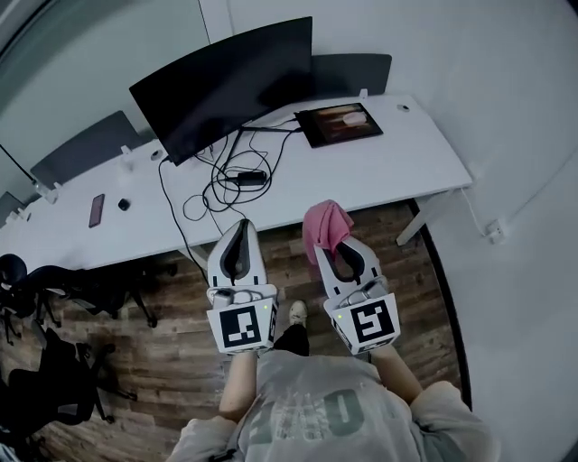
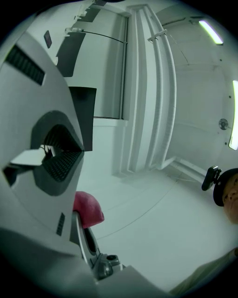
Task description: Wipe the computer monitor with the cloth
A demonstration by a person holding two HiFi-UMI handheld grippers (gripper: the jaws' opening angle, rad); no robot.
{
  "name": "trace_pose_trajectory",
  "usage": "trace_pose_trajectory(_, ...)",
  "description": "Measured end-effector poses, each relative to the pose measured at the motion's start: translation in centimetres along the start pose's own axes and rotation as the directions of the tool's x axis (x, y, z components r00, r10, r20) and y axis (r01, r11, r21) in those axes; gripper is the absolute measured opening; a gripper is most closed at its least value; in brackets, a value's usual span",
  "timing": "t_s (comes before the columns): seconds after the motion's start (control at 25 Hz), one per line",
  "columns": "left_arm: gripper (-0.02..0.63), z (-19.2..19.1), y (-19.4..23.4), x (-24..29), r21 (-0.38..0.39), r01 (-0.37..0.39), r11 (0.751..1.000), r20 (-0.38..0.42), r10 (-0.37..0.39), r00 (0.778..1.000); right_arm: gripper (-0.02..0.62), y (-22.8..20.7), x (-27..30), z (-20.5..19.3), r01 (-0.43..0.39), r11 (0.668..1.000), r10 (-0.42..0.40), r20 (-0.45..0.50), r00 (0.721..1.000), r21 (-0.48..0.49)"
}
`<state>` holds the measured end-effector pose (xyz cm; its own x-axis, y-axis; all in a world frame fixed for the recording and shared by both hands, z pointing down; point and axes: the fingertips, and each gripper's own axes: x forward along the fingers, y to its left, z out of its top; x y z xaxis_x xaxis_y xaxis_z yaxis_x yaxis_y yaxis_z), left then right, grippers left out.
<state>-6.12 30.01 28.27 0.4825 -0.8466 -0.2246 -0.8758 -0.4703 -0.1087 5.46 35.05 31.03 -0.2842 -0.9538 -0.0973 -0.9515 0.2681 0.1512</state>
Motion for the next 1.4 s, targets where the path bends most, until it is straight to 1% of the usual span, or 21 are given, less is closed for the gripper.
trace_pose_trajectory(0.12, 0.014, 0.0, 2.4, 6.3, 0.007, 0.013, 1.000, 0.037, -0.013, 0.999, 0.051, -3.1, 6.8, 0.0, 0.017, 1.000, -0.017, 0.015, 1.000, -0.019)
trace_pose_trajectory(0.24, 0.014, 0.0, 4.2, 11.7, -0.018, 0.025, 1.000, 0.067, -0.024, 0.997, 0.051, -5.3, 12.8, 0.2, 0.018, 0.999, -0.018, 0.023, 1.000, -0.026)
trace_pose_trajectory(0.36, 0.014, -1.2, 6.1, 16.6, -0.027, 0.031, 0.999, 0.051, -0.029, 0.998, 0.051, -7.0, 17.7, 0.8, 0.008, 1.000, -0.007, 0.032, 0.999, -0.018)
trace_pose_trajectory(0.48, 0.014, -2.2, 7.2, 20.7, -0.038, 0.029, 0.999, 0.036, -0.027, 0.999, 0.051, -9.0, 21.2, 0.7, 0.010, 1.000, -0.010, 0.026, 1.000, -0.009)
trace_pose_trajectory(0.56, 0.014, -2.8, 7.4, 23.0, -0.041, 0.026, 0.999, 0.029, -0.025, 0.999, 0.051, -10.4, 23.2, 0.2, 0.008, 1.000, -0.008, 0.015, 1.000, 0.004)
trace_pose_trajectory(0.72, 0.014, -3.9, 7.6, 26.7, -0.038, 0.017, 0.999, 0.015, -0.016, 1.000, 0.051, -13.4, 26.9, -1.5, 0.010, 1.000, -0.010, 0.013, 1.000, 0.001)
trace_pose_trajectory(0.96, 0.014, -6.1, 7.4, 31.2, -0.042, -0.005, 0.999, -0.027, 0.004, 1.000, 0.051, -15.9, 31.1, -3.6, -0.064, 0.996, 0.063, 0.026, 0.998, 0.063)
trace_pose_trajectory(1.2, 0.014, -8.3, 6.6, 35.2, 0.003, -0.027, 1.000, -0.065, 0.027, 0.998, 0.051, -18.7, 34.0, -4.9, -0.132, 0.987, 0.128, 0.042, 0.991, 0.095)
trace_pose_trajectory(1.32, 0.014, -8.7, 6.0, 37.7, -0.005, -0.028, 1.000, -0.042, 0.028, 0.999, 0.051, -20.3, 35.2, -5.5, -0.139, 0.985, 0.135, 0.047, 0.990, 0.103)
trace_pose_trajectory(1.4, 0.014, -8.8, 5.4, 39.0, -0.013, -0.009, 1.000, -0.027, 0.009, 1.000, 0.051, -21.1, 35.9, -6.1, -0.139, 0.984, 0.135, 0.039, 0.990, 0.110)
